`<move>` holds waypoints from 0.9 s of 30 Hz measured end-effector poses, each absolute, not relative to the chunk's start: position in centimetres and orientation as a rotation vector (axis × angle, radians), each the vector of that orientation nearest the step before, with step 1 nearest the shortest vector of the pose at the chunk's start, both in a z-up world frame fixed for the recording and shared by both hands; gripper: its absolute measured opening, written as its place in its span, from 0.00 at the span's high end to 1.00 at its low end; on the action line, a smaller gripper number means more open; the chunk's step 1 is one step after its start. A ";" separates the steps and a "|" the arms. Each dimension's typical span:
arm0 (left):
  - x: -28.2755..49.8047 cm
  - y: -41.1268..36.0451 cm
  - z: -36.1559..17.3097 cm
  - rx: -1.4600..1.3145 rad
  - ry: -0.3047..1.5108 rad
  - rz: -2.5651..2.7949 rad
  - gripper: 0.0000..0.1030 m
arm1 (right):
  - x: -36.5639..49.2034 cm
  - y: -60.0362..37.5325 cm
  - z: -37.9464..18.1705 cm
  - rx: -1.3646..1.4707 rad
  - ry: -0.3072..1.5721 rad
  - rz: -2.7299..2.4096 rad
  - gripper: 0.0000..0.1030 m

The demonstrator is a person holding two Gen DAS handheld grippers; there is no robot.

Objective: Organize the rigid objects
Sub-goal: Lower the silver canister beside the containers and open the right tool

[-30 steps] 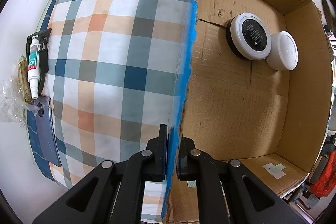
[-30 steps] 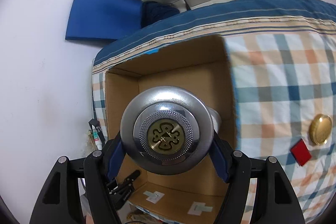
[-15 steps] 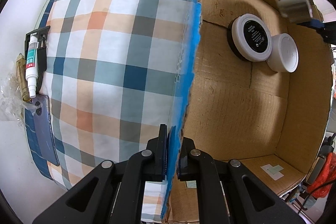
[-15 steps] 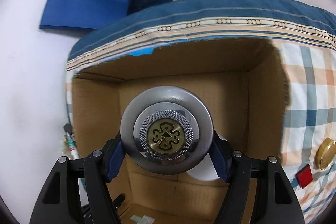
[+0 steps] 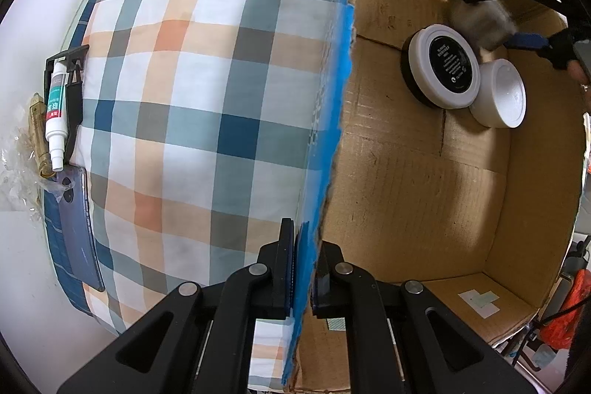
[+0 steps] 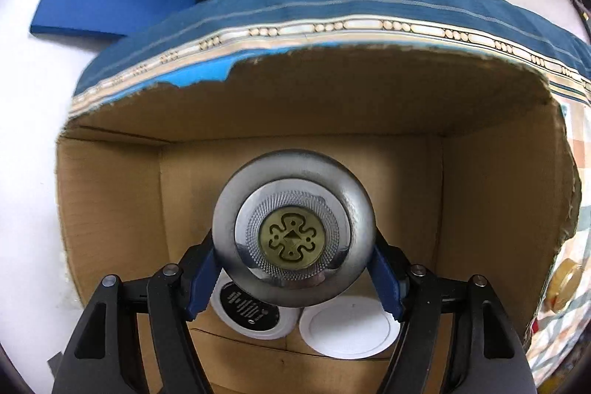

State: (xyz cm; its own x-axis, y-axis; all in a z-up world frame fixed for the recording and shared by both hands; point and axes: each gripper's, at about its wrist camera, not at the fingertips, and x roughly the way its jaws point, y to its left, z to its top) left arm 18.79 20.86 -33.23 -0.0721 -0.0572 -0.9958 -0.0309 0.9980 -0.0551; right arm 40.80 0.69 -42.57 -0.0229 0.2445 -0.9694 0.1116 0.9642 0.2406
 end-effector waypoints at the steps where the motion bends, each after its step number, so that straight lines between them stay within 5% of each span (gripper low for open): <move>1: 18.7 20.7 -33.2 -0.067 1.644 -0.022 0.95 | 40.7 0.6 -42.5 0.274 1.601 0.102 0.24; 2: 18.7 20.5 -33.1 -0.064 1.642 -0.021 0.96 | 40.6 0.6 -42.4 0.271 1.599 0.094 0.12; 5: 18.6 20.2 -33.1 -0.058 1.642 -0.021 0.95 | 39.9 0.2 -41.1 0.288 1.594 0.104 0.05; 27: 17.2 20.3 -31.7 -0.053 1.608 -0.013 0.95 | 28.9 -0.3 -30.9 0.184 1.463 0.093 0.04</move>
State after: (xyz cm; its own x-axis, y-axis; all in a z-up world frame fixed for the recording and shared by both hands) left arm 17.20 20.26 -31.74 -0.0374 -0.0422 -0.9984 -0.0256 0.9988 -0.0412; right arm 28.85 -0.30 -30.92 0.1072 0.1745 -0.9788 0.0488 0.9824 0.1805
